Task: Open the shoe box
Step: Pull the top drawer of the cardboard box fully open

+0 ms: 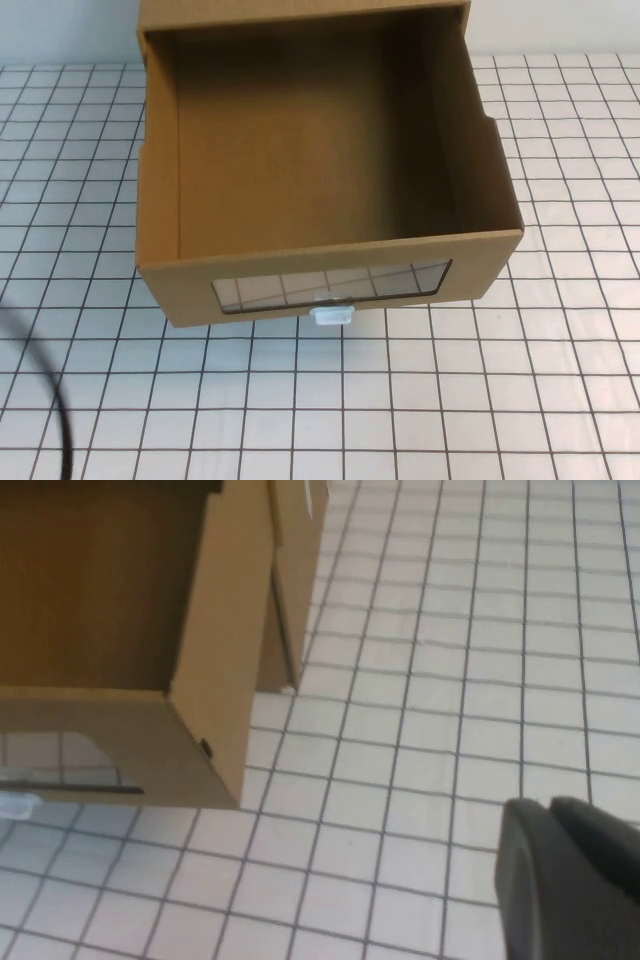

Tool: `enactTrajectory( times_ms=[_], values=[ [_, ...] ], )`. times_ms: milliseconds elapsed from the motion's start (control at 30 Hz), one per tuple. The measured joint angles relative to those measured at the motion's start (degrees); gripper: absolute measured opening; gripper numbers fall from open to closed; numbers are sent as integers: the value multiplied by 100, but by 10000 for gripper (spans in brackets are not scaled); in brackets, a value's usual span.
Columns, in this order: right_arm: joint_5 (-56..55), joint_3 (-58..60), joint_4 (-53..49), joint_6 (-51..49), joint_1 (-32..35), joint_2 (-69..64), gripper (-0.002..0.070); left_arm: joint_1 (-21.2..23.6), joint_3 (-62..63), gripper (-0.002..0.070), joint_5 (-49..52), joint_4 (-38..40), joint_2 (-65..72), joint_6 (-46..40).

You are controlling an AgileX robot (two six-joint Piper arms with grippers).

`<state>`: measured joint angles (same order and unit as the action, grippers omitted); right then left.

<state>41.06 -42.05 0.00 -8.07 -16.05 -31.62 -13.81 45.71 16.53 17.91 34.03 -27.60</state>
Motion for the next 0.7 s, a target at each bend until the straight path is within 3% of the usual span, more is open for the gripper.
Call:
enactTrajectory(
  times_ms=[400, 700],
  values=[
    [-2496, 2332, 136, 0, 0, 2317, -13, 0, -2731, -2, -591, 51, -3272, 0],
    [-4460, 3776, 311, 0, 0, 2334, -13, 0, -4406, -2, -1653, 114, -3478, 21]
  ],
)
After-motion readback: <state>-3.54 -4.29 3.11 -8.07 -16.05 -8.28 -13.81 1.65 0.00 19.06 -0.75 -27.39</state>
